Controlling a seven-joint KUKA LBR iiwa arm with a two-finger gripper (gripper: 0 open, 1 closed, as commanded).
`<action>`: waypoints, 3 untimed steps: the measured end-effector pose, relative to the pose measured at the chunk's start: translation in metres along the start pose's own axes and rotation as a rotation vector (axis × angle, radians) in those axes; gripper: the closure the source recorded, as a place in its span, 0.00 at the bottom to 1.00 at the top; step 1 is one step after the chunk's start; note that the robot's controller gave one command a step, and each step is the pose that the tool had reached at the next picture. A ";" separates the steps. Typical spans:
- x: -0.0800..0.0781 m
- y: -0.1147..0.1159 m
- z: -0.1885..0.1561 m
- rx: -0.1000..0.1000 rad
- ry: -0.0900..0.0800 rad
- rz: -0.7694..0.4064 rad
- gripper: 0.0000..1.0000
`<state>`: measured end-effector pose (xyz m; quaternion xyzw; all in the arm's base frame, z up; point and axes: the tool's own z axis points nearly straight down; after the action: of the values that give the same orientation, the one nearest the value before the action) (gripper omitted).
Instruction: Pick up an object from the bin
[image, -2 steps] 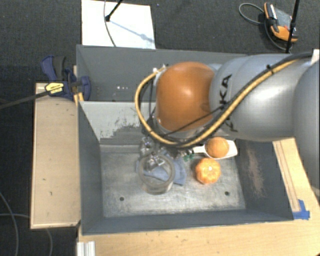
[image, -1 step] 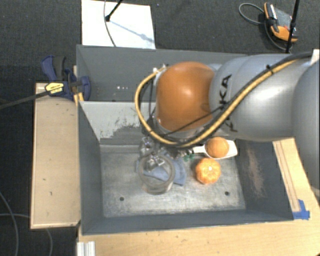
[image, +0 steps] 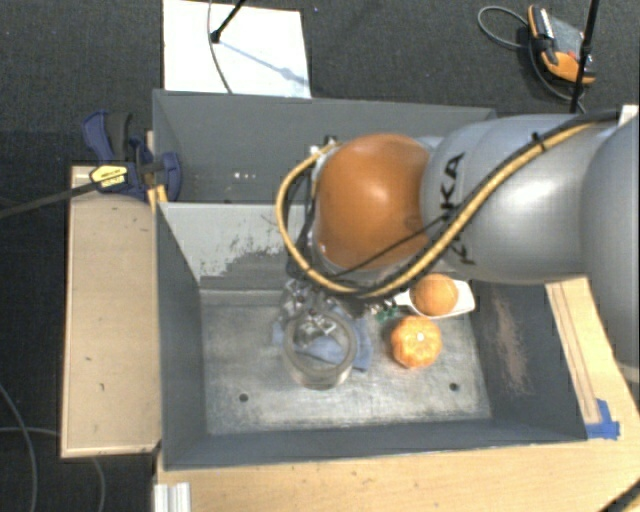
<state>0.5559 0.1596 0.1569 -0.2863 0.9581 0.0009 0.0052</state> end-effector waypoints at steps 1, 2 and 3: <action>0.014 -0.011 0.050 -0.002 0.007 -0.315 1.00; 0.024 -0.038 0.074 -0.007 0.011 -0.432 1.00; 0.024 -0.058 0.080 -0.010 0.008 -0.287 1.00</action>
Offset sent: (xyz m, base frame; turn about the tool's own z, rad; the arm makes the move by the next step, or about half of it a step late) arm 0.0123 -0.0747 -0.0869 -0.3310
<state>0.5681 0.0978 0.0763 -0.4205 0.9073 0.0035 -0.0002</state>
